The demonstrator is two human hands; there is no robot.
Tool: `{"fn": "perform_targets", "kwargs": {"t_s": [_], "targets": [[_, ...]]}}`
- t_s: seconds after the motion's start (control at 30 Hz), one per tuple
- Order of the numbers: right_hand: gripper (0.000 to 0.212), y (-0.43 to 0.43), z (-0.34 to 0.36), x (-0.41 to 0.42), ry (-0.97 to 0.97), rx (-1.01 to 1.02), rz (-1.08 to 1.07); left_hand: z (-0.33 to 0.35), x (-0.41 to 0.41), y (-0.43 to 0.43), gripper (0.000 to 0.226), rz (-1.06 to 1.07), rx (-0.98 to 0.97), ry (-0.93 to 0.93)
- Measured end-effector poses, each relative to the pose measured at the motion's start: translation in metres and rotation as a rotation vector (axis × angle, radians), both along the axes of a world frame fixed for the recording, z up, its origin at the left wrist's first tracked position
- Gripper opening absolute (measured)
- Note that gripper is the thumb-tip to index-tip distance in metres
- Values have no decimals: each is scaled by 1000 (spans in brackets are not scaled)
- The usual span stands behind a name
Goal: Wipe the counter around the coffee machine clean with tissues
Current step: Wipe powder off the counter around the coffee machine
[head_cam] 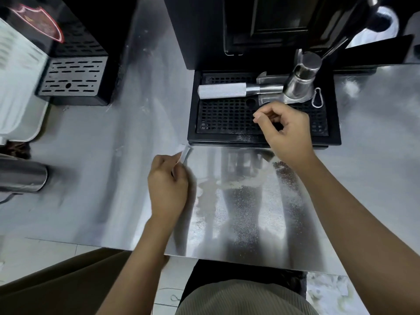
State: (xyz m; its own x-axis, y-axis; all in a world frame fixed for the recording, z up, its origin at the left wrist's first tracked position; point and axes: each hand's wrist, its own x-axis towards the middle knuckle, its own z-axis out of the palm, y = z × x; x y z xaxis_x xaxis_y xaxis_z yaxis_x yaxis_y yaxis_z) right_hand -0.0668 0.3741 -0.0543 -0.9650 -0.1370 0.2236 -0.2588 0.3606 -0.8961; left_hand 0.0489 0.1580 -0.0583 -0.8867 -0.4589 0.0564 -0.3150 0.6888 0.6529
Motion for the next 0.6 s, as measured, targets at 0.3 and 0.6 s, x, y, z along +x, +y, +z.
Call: {"fn": "perform_targets", "kwargs": {"t_s": [0.3, 0.6], "targets": [[13, -4, 0, 2, -42, -1, -84, -5, 14, 67, 32, -442, 226, -1], [15, -7, 0, 2, -40, -5, -122, -8, 17, -37, 34, -118, -36, 29]]}}
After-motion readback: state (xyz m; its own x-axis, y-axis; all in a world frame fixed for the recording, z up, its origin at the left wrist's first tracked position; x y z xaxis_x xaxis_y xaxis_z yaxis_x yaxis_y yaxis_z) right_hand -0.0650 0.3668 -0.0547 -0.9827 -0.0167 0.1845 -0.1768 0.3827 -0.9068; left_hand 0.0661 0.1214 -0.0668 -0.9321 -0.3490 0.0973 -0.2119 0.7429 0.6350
